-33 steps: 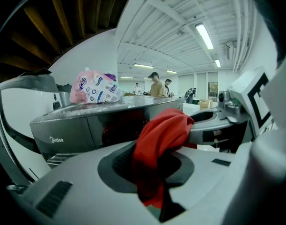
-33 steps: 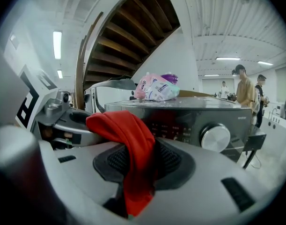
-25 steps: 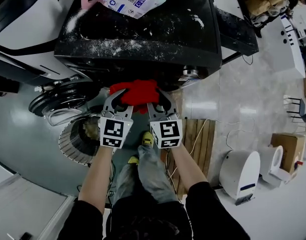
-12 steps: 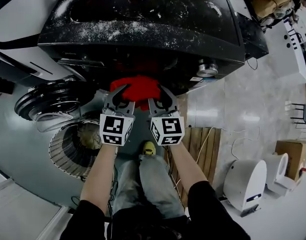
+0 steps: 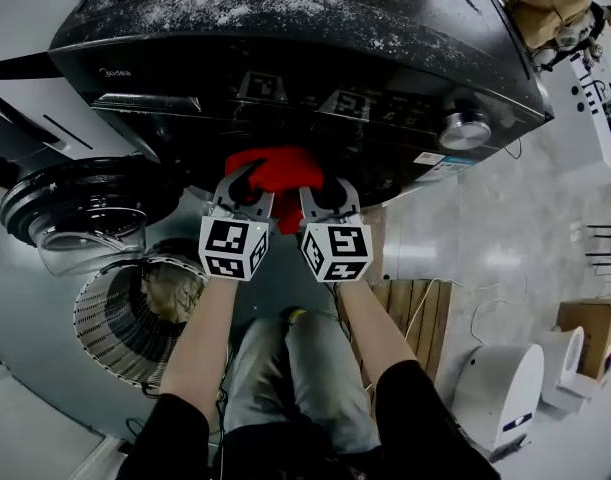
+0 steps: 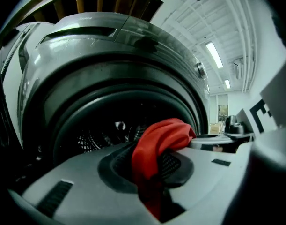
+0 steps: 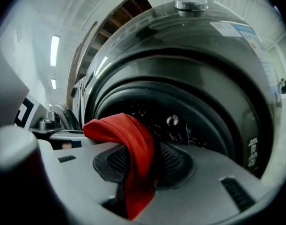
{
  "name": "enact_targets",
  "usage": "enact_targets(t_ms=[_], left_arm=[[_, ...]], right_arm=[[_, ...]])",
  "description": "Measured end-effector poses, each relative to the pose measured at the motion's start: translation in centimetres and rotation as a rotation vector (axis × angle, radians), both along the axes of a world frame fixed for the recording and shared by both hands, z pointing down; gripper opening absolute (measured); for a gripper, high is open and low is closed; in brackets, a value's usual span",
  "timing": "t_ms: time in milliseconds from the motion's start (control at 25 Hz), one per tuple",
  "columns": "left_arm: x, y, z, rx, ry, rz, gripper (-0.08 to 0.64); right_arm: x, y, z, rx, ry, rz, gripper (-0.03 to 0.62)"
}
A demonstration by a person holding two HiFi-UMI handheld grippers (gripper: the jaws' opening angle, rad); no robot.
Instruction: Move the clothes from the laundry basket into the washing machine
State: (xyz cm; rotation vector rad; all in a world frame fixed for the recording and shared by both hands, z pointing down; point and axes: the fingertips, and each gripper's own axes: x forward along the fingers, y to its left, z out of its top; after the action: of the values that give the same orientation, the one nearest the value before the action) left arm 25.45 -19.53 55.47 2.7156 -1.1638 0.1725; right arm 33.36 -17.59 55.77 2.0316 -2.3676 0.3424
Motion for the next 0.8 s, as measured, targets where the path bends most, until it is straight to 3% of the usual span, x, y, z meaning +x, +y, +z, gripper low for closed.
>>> enact_targets(t_ms=[320,520,800], left_arm=[[0.8,-5.6,3.5,-0.027,0.095,-0.005,0.087],[1.6,-8.1,4.9,-0.001,0.067,0.023,0.086],[2.8,-11.2,7.2,-0.029,0.045,0.029,0.086]], right_arm=[[0.7,-5.6,3.2,0.034,-0.001,-0.014,0.129],[1.5,-8.0,4.8,0.043,0.010,-0.002,0.132],[2.6,-10.8,7.4,0.013,-0.010,0.027,0.133]])
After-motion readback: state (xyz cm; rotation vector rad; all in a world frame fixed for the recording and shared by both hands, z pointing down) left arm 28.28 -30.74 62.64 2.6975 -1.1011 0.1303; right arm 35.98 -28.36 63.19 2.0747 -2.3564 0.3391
